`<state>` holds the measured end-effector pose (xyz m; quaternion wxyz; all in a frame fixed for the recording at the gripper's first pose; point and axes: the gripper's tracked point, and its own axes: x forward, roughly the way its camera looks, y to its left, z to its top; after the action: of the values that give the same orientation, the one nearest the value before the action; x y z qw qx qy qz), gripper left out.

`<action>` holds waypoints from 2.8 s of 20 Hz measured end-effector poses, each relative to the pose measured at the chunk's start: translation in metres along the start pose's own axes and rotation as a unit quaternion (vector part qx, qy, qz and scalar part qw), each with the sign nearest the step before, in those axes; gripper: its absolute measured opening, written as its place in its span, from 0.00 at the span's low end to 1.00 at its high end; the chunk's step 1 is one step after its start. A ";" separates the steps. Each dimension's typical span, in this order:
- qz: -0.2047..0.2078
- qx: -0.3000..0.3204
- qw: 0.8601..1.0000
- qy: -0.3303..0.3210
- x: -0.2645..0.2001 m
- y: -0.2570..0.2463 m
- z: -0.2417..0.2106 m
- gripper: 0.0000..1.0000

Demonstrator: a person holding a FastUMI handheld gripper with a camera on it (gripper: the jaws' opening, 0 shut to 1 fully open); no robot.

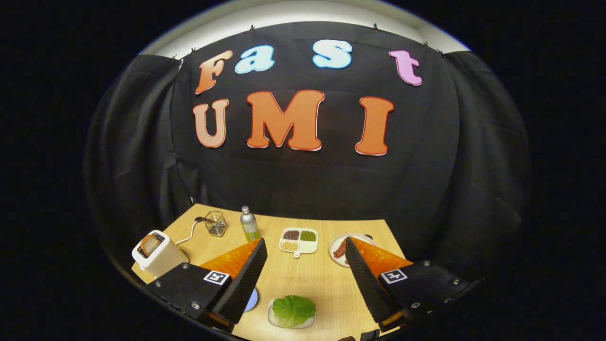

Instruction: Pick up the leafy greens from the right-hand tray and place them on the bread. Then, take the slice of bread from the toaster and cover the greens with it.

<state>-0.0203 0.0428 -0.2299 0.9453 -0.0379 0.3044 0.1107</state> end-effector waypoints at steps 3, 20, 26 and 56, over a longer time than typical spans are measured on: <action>0.006 0.011 0.998 0.067 0.017 0.006 -0.039 1.00; 0.034 0.067 0.914 0.398 0.048 0.041 -0.285 0.98; 0.025 0.069 0.893 0.443 0.066 0.050 -0.323 0.97; 0.009 0.192 0.887 0.421 0.061 0.070 -0.300 0.03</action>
<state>-0.1585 0.0801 -0.5088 0.7161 0.1035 0.6895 0.0321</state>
